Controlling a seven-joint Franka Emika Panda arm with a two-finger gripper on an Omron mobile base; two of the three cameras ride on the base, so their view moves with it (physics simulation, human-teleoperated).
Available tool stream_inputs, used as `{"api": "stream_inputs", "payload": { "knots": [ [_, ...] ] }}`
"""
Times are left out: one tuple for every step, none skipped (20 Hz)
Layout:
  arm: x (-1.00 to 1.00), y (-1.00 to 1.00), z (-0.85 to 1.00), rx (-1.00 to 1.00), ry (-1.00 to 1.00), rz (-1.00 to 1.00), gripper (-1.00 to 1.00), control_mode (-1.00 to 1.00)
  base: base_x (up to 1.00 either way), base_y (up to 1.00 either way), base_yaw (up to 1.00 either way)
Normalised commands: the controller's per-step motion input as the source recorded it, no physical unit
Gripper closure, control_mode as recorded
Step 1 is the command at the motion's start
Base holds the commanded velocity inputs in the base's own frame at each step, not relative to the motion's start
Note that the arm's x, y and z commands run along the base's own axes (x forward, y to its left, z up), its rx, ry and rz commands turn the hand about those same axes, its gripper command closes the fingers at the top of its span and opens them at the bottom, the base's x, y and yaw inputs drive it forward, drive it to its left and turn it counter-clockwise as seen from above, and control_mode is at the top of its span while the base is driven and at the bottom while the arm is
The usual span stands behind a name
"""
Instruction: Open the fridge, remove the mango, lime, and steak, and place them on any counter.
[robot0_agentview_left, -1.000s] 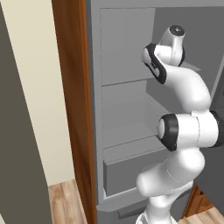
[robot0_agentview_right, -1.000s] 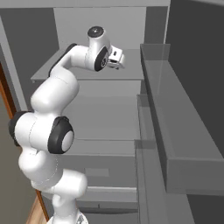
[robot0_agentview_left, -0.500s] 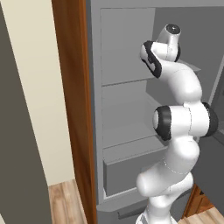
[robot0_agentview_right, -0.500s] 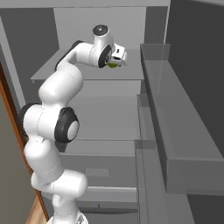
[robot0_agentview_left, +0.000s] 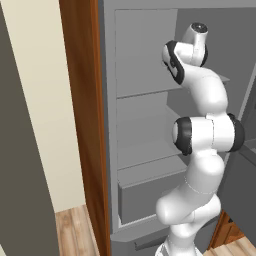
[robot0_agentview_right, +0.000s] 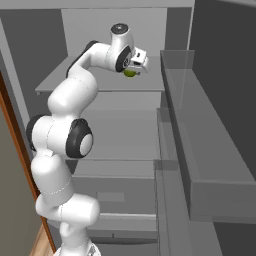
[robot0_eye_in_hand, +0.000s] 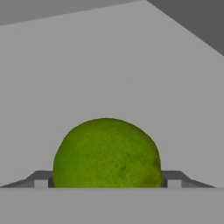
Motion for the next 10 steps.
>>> {"api": "stream_inputs", "payload": {
  "knots": [
    [-0.19,-0.25,-0.31,0.00,0.09,0.00,1.00,-1.00,0.00,0.00,0.00],
    [-0.11,-0.23,-0.31,0.00,0.06,0.00,1.00,-1.00,0.00,0.00,0.00],
    [0.00,-0.16,-0.32,0.00,0.05,0.00,1.00,-1.00,0.00,0.00,0.00],
    [0.00,-0.11,-0.27,0.00,0.04,0.00,1.00,-1.00,0.00,0.00,0.00],
    [0.00,-0.10,-0.16,0.00,0.00,0.00,1.00,-1.00,0.00,0.00,0.00],
    [0.00,-0.06,-0.06,0.00,0.00,0.00,1.00,-1.00,0.00,0.00,0.00],
    [0.00,0.00,0.00,0.00,0.00,0.00,1.00,-1.00,0.00,0.00,0.00],
    [0.00,0.00,0.00,0.00,0.00,0.00,1.00,-1.00,0.00,0.00,0.00],
    [0.00,0.00,0.00,0.00,0.00,0.00,1.00,-1.00,0.00,0.00,0.00],
    [0.00,0.00,0.00,0.00,0.00,0.00,1.00,-1.00,0.00,0.00,0.00]
  ]
}}
